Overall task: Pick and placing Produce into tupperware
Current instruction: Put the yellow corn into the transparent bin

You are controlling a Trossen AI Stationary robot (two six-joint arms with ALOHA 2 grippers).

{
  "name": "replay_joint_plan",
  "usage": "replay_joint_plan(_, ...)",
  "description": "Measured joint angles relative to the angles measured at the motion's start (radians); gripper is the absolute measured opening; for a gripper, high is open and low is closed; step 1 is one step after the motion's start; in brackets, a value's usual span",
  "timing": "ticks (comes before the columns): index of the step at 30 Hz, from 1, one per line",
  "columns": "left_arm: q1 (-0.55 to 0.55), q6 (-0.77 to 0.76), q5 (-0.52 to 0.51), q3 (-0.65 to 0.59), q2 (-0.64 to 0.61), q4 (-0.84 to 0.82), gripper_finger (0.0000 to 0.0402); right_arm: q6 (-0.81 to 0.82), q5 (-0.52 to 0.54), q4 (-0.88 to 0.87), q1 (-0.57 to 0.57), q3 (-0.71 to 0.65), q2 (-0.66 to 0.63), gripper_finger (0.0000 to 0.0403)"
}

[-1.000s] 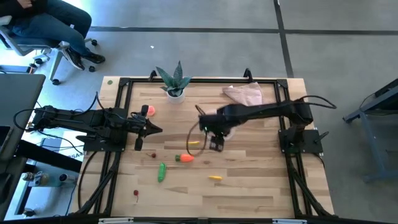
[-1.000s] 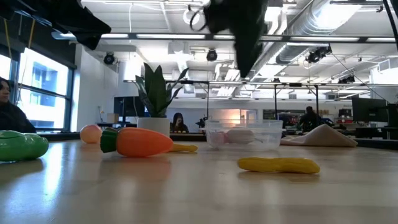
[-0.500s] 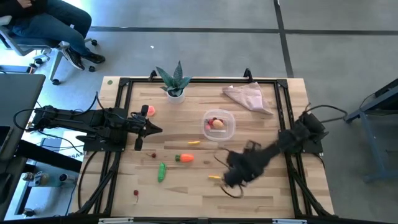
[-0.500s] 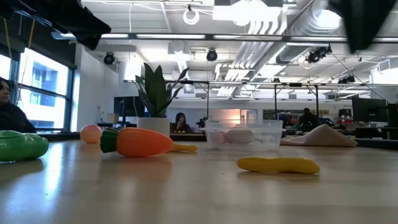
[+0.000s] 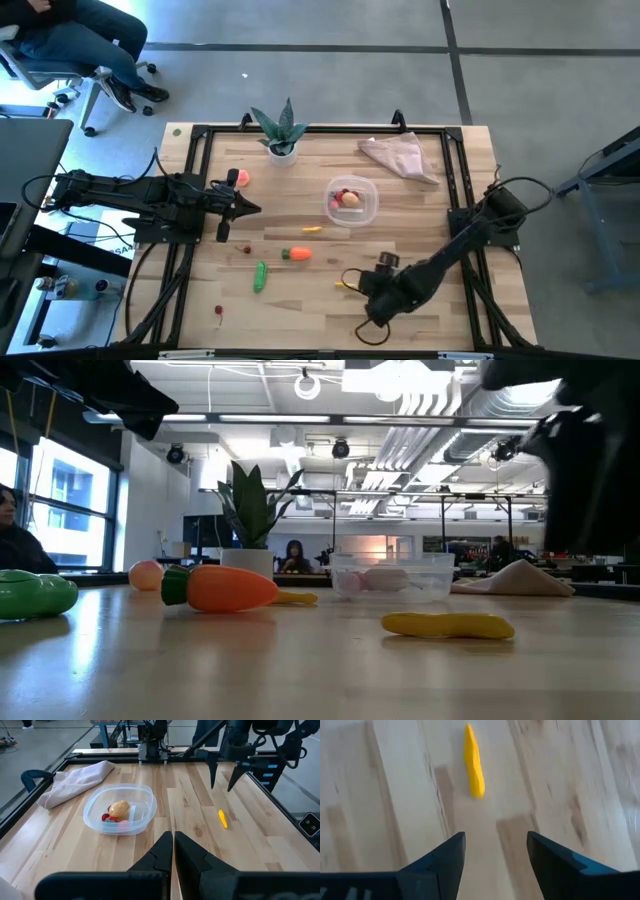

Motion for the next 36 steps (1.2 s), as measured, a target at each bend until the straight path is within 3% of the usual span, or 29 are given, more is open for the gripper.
replay_joint_plan(7, 0.000, 0.000, 0.000, 0.000, 0.000, 0.000, 0.0007, -0.178, -0.022, 0.173, -0.094, -0.031, 0.000, 0.0204)
replay_joint_plan(16, 0.000, 0.000, 0.000, 0.000, 0.000, 0.000, 0.0007, -0.271, -0.125, 0.247, -0.150, -0.033, 0.015, 0.0204)
replay_joint_plan(36, 0.000, 0.000, 0.000, 0.000, 0.000, 0.000, 0.0007, -0.302, -0.174, 0.337, -0.156, -0.033, 0.087, 0.0204)
